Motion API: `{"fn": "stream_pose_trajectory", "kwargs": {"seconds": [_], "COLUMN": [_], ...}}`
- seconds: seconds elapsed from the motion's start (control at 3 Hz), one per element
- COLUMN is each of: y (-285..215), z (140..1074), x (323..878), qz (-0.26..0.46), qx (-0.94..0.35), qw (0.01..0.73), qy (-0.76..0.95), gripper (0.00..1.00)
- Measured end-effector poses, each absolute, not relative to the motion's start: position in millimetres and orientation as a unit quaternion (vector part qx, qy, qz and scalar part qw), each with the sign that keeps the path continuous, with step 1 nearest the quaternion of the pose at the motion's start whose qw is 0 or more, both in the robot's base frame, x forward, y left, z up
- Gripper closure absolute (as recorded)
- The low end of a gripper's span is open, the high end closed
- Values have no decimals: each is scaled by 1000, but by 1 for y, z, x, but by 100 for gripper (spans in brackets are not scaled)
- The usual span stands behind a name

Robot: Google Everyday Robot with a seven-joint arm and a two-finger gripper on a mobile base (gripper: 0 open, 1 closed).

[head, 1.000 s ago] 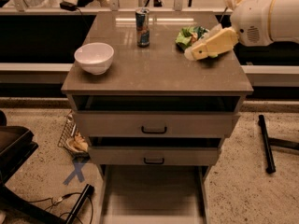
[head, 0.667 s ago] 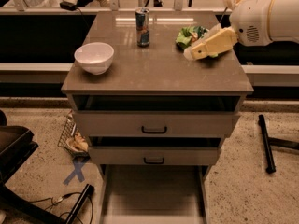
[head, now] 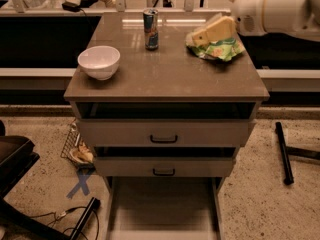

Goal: Place redbull can into bottom drawer

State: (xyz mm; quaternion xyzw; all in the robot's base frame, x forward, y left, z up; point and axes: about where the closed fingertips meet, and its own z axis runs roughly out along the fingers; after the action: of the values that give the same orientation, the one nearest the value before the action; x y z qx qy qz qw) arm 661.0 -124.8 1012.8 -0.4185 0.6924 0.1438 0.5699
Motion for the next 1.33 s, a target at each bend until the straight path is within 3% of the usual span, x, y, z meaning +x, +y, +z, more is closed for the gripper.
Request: {"fn": "stream_pose_trajectory", "kwargs": {"seconds": [0.67, 1.33], "y": [-116, -76], "z": [1018, 985], "x": [801, 870], "qz": [139, 187], "qx": [-350, -318], "qw": [614, 635], "qy": [694, 678], "gripper": [0, 0]}}
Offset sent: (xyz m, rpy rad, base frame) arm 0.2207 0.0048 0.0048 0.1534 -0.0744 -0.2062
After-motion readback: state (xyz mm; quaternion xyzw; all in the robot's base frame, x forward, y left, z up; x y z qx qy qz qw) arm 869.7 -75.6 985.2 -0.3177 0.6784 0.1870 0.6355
